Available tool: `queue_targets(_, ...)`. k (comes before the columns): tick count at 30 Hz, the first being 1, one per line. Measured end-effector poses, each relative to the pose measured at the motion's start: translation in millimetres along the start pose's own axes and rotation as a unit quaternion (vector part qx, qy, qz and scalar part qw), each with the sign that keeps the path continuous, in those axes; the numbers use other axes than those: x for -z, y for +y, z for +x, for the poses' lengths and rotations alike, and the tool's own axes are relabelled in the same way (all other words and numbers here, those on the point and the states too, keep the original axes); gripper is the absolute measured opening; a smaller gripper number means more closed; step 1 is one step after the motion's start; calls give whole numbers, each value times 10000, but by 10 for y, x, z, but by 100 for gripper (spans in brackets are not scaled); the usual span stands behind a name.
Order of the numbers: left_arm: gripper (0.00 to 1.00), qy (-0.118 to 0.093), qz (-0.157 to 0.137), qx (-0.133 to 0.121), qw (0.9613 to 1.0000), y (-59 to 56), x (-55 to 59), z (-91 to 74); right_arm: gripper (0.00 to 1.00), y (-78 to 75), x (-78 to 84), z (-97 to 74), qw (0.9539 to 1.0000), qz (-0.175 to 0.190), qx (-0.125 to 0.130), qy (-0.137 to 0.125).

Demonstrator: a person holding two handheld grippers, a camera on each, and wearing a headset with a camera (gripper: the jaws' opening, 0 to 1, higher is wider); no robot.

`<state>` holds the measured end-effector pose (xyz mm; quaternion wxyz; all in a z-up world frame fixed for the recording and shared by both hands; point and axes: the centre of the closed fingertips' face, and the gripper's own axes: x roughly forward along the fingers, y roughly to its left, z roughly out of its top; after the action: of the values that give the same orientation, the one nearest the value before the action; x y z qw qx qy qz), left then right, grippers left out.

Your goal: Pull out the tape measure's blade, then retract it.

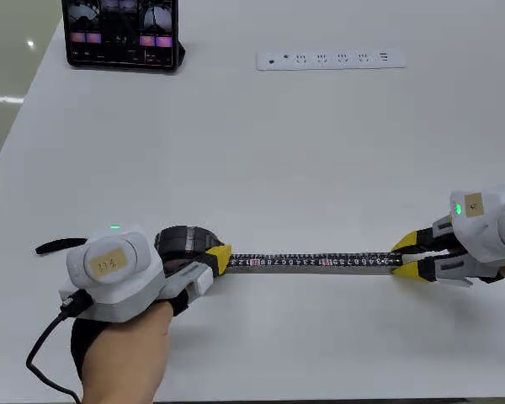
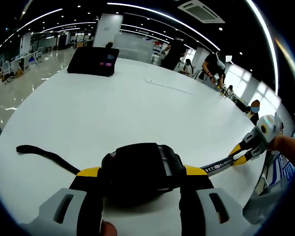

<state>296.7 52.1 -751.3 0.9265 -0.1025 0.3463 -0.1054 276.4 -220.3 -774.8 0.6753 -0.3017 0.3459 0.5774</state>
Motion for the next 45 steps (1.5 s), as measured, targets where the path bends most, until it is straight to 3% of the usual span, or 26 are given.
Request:
queue_targets(11,58,-21,-24,35,10000,0,-8,7,11,-3,-16,-2,10000,31,-5,-7)
queue_targets(32,58,-25,-121,131,9998,2,-7,5,11,53,-380,184,9991,133,-248,-331)
queue_targets(45,58,-26,-173,179,9997,-7,-7,-6,11,81,-468,276,9986,134,-331,-385)
